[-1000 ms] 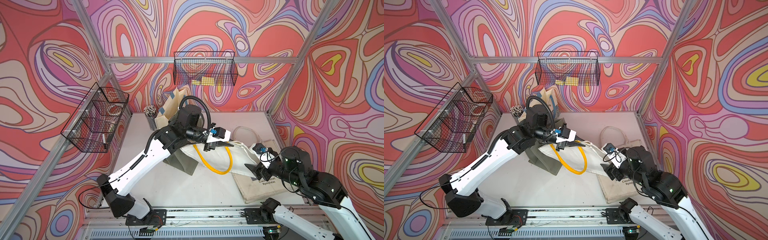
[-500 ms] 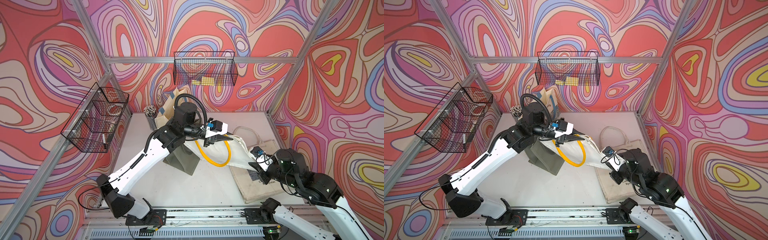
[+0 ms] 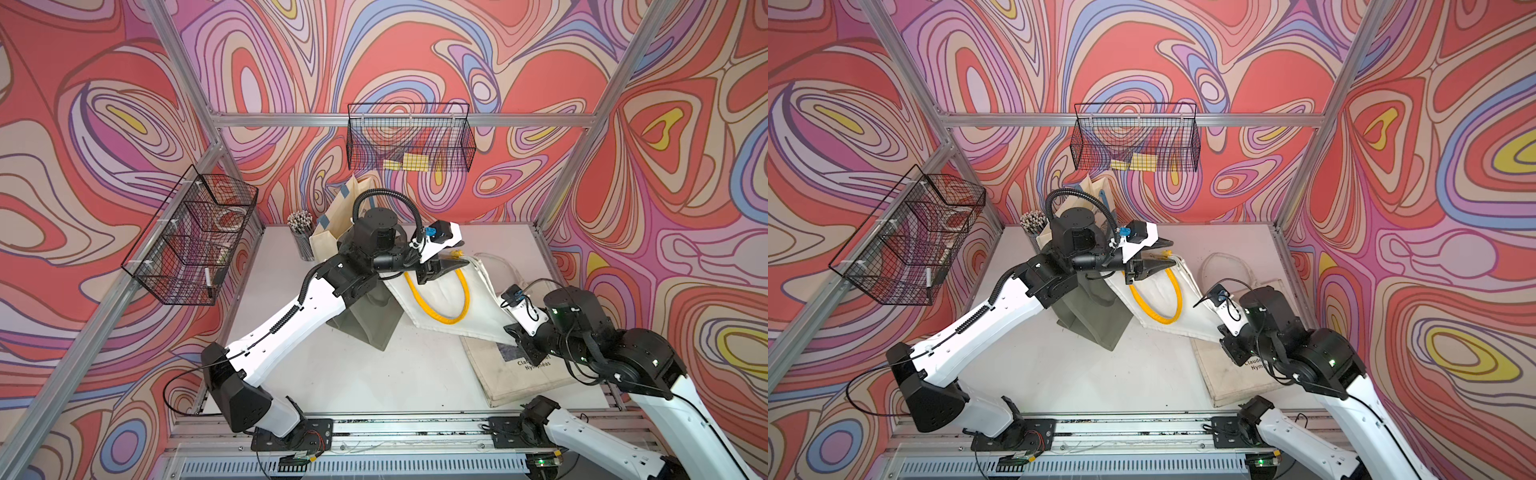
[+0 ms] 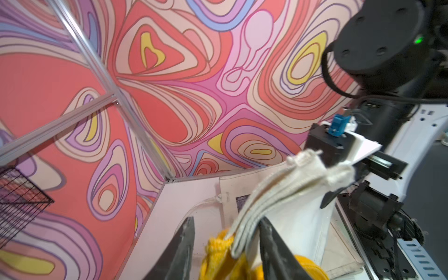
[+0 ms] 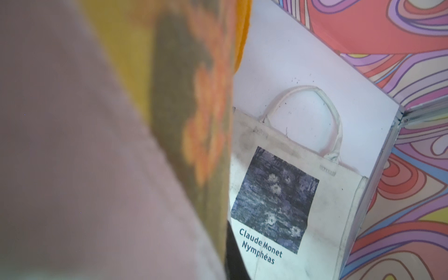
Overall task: Put away the canvas bag
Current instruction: Place the canvas bag at the center of the board.
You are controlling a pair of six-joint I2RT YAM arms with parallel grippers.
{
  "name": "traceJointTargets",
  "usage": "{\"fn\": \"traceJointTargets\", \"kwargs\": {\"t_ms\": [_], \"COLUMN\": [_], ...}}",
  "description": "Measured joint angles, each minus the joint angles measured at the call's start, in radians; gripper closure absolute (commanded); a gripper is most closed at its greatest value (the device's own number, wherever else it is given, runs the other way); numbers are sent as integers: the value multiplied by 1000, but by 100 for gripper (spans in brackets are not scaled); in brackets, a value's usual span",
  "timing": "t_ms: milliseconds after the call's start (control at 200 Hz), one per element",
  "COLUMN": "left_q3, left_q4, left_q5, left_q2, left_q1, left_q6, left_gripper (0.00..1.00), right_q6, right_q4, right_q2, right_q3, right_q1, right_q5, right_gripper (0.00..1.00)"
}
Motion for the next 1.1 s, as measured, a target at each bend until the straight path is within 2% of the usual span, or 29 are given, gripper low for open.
{"fn": "traceJointTargets", "kwargs": {"t_ms": [95, 215, 315, 436, 616, 826, 1102], "left_q3": [37, 53, 52, 31, -3, -21, -112], "left_q4": [-20, -21, -20, -21, -39, -99, -196], "left_q5": [-79, -164, -219, -257, -303, -367, -460], "left_q2": [33, 45, 42, 30, 8, 3, -40], "left_q1": [2, 5, 5, 2, -14, -42, -74], "left_q6": [-52, -106, -132, -146, -161, -208, -344], "left_gripper": [38, 36, 36, 35, 35, 33, 33], "right_q6": [10, -1, -24, -51, -63, -57, -29], "right_q4": [-18, -64, -53, -36, 19, 107, 172], "right_q2": [47, 101, 120, 148, 220, 291, 348], "right_q3": [5, -7, -14, -14, -14, -42, -72], "right_q1": [-6, -33, -124, -250, -272, -351, -472], "right_q5": [10, 7, -40, -99, -136, -158, -153], "right_gripper": [100, 100, 100, 100, 100, 100, 100]}}
